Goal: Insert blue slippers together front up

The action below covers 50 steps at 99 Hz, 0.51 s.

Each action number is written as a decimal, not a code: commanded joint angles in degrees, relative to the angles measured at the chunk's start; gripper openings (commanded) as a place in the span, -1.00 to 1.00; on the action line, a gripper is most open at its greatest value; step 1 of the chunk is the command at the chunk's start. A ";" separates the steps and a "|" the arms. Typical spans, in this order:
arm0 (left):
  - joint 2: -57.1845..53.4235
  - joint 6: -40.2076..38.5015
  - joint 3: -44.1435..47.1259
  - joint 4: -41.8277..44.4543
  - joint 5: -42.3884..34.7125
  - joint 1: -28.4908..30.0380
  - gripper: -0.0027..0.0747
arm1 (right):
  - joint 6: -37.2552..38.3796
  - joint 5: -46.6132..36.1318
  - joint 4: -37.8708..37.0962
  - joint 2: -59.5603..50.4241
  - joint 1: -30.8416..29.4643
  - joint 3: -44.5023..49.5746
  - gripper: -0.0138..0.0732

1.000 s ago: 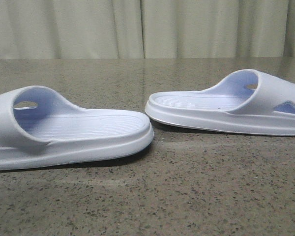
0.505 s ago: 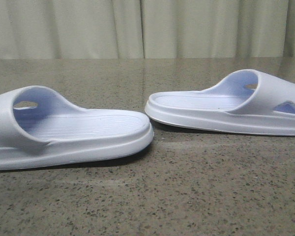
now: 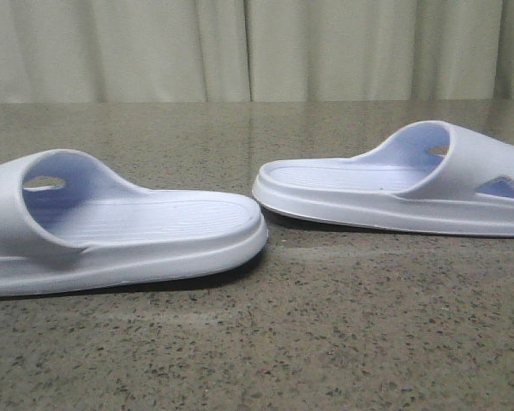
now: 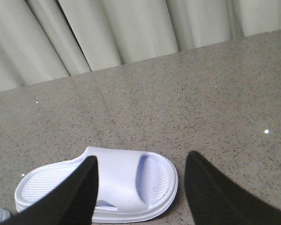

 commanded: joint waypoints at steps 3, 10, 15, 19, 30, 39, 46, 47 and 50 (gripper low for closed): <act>1.67 -0.03 -1.86 -1.47 -3.19 -0.42 0.41 | -0.07 -4.75 0.40 1.17 0.14 -2.05 0.12; 2.42 -0.03 -1.86 -1.47 -3.19 -0.42 0.41 | -0.07 -4.75 0.40 1.17 0.14 -2.05 0.12; 2.78 -0.03 -1.96 -1.47 -3.19 -0.42 0.41 | -0.07 -4.75 0.40 1.17 0.14 -2.05 0.12; 3.02 0.18 -1.96 -1.55 -3.19 -0.42 0.41 | -0.07 -4.75 0.40 1.17 0.14 -2.05 0.12; 3.15 3.83 -1.96 -4.54 -3.19 -0.42 0.41 | -0.07 -4.75 0.40 1.17 0.14 -2.05 0.12; 3.15 6.53 -1.96 -7.68 -3.19 -0.42 0.41 | -0.07 -4.75 0.40 1.17 0.14 -2.05 0.12; 3.15 7.51 -1.96 -8.99 -3.08 -0.42 0.41 | -0.07 -4.75 0.40 1.17 0.14 -2.05 0.12; 3.15 7.51 -1.96 -8.98 -3.08 -0.42 0.41 | -0.07 -4.75 0.40 1.17 0.14 -2.05 0.12; 3.15 7.51 -1.96 -9.11 -3.08 -0.42 0.41 | -0.07 -4.75 0.40 1.17 0.14 -2.05 0.12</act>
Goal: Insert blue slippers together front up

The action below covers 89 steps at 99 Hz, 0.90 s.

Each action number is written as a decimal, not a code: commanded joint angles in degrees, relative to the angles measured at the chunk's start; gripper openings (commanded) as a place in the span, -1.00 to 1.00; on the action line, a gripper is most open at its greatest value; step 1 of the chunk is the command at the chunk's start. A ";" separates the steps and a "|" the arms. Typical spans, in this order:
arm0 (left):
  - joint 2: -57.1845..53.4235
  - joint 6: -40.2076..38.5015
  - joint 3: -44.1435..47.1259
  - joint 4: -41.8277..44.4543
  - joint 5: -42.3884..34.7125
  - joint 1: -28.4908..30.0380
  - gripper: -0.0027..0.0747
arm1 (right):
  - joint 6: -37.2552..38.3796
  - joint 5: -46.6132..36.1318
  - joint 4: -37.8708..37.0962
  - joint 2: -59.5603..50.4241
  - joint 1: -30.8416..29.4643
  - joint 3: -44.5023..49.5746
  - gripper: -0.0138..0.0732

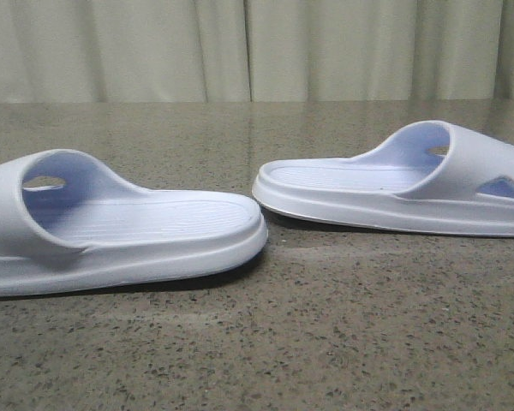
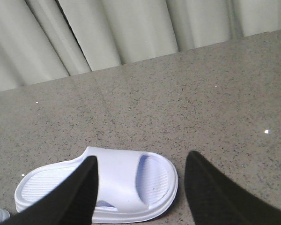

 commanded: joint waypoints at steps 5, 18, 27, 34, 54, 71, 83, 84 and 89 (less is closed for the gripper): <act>0.48 1.19 -1.50 -2.65 -1.86 -0.42 0.41 | -0.07 -4.86 0.39 1.17 0.14 -2.05 0.12; 0.48 1.19 -1.50 -3.79 -1.86 -0.42 0.40 | -0.07 -5.22 1.23 1.17 0.14 -2.05 0.12; 1.11 1.19 -1.50 -4.19 -1.86 -0.42 0.36 | -0.07 -5.58 1.37 1.17 0.14 -2.05 0.12; 2.01 1.19 -1.50 -5.72 -1.86 -0.42 0.33 | -0.07 -5.84 1.46 1.17 0.14 -2.05 0.12; 5.59 6.60 -1.50 -10.52 -1.74 -0.42 0.32 | -0.07 -5.90 1.87 1.17 0.14 -2.05 0.12; 8.69 14.75 -1.50 -17.25 -1.25 -0.42 0.32 | -0.07 -5.90 2.49 1.17 0.14 -2.05 0.12; 10.10 18.18 -1.50 -19.39 0.81 -0.42 0.32 | -0.07 -5.90 2.49 1.17 0.14 -2.05 0.12; 10.21 18.16 -1.50 -19.39 1.06 -0.42 0.32 | -0.07 -5.90 2.49 1.17 0.14 -2.05 0.12; 10.48 18.16 -1.50 -19.26 1.76 -0.42 0.32 | -0.07 -5.90 2.49 1.17 0.14 -2.05 0.12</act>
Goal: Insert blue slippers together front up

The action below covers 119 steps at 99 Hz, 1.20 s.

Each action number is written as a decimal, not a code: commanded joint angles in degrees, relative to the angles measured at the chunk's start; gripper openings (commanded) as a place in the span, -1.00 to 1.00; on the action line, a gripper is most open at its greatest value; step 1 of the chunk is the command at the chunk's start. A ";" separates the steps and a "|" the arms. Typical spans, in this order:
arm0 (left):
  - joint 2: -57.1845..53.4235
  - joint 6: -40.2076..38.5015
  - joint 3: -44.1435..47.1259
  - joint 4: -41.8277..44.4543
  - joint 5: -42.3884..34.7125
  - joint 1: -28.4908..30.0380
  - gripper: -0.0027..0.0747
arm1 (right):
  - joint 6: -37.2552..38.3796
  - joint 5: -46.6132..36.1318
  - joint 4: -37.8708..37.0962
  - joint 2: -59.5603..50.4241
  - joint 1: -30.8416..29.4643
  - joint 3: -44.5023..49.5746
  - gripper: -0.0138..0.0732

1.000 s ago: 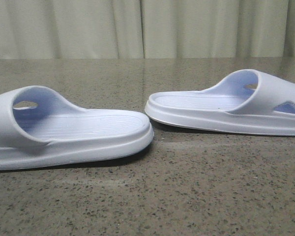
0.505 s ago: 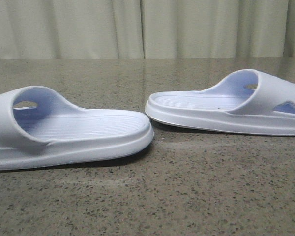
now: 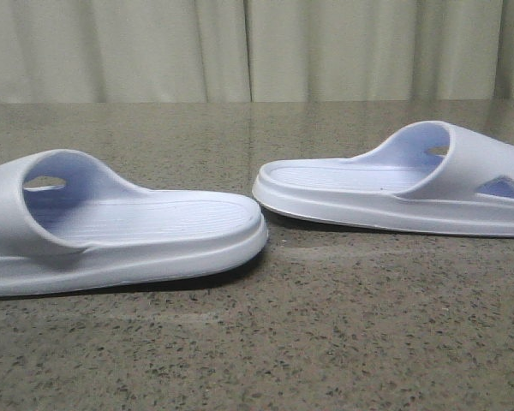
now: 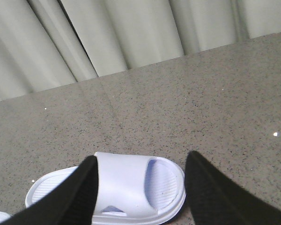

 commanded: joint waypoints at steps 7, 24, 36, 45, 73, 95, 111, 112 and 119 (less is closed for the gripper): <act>1.42 1.24 -0.49 -0.51 3.75 -0.42 0.28 | -0.07 -4.75 0.66 1.17 0.14 -2.05 0.12; 1.42 1.24 -0.49 -0.51 5.53 -0.42 0.02 | -0.07 -4.83 0.66 1.17 0.14 -2.05 0.12; 1.42 1.24 -0.49 -0.51 6.97 -0.42 -0.24 | -0.07 -5.16 0.66 1.17 0.14 -2.05 0.12; 1.42 1.24 -0.49 -0.15 7.07 -0.42 -0.44 | -0.07 -5.27 0.66 1.17 0.14 -2.05 0.12; 1.42 1.24 -0.49 2.84 5.32 -0.42 -0.89 | -0.07 -5.27 0.66 1.17 0.14 -2.05 0.12; 1.21 2.28 -0.49 -1.57 5.31 -0.42 -0.89 | -0.07 -5.67 0.66 1.17 0.14 -2.05 0.12; -1.58 2.28 -0.49 -5.90 6.64 -0.42 -0.89 | -0.07 -6.03 0.66 1.17 0.14 -2.05 0.12; -1.99 2.28 -0.49 -6.17 6.65 -0.42 -0.89 | -0.07 -6.03 0.66 1.17 0.14 -2.05 0.12; -4.26 2.28 -0.49 -7.50 7.02 -0.42 -0.89 | -0.07 -6.14 0.66 1.17 0.14 -2.05 0.12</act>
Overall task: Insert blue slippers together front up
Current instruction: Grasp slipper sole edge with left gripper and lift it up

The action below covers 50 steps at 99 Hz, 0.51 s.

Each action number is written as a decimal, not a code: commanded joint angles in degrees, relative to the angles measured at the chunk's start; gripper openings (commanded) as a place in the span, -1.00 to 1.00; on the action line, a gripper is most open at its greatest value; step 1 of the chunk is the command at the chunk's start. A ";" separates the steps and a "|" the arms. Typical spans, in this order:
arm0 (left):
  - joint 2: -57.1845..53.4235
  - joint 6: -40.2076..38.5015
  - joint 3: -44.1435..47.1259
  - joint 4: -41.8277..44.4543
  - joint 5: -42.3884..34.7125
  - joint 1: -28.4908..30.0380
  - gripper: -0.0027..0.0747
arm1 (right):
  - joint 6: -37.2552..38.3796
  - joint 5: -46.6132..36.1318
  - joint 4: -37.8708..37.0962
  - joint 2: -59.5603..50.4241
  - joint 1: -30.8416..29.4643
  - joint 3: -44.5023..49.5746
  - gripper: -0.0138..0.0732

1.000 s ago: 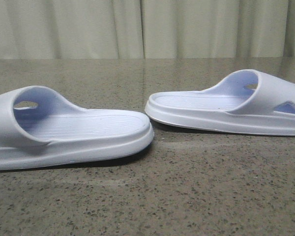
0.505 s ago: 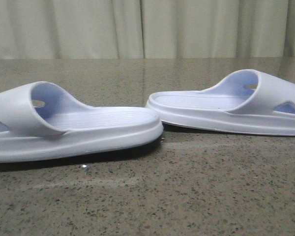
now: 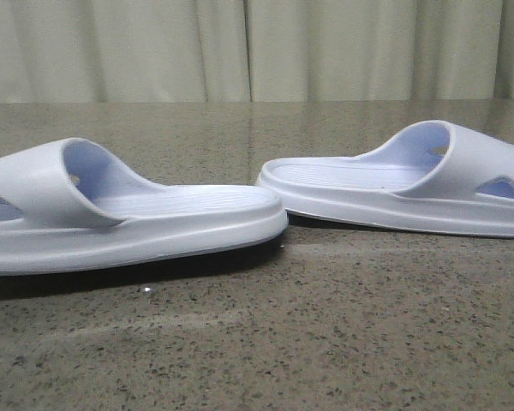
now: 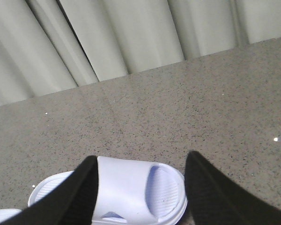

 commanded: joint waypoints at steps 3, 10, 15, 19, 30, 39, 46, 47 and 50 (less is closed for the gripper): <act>-3.29 -0.04 -1.21 -3.94 1.16 -0.42 -0.89 | -0.07 -5.21 0.62 1.17 0.14 -2.05 0.12; -5.67 -0.04 -1.21 -4.97 2.63 -0.42 -0.89 | -0.07 -5.85 0.62 1.17 0.14 -2.05 0.12; -7.20 -0.04 -1.21 -6.01 3.80 -0.42 -0.89 | -0.07 -6.50 0.62 1.17 0.14 -2.05 0.12; -8.40 -0.04 -1.21 -7.05 4.58 -0.42 -0.89 | -0.07 -7.17 0.62 1.17 0.14 -2.05 0.12; -10.96 -0.04 -1.88 -8.57 5.74 -0.42 -0.89 | -0.07 -8.33 0.62 1.17 0.14 -2.05 0.12; -12.17 -0.04 -3.63 -8.68 5.88 -0.42 -0.89 | -0.07 -8.86 0.40 1.17 0.14 -2.05 0.12; -12.24 -0.04 -5.47 -8.25 5.88 -0.42 -0.89 | -0.07 -9.09 0.30 1.17 0.14 -2.05 0.12; -12.24 -0.04 -5.67 -8.04 5.88 -0.42 -0.89 | -0.07 -9.09 0.30 1.17 0.14 -2.05 0.12; -12.24 -0.04 -6.66 -7.33 5.77 -0.42 -0.89 | -0.07 -9.21 0.30 1.17 0.14 -2.05 0.12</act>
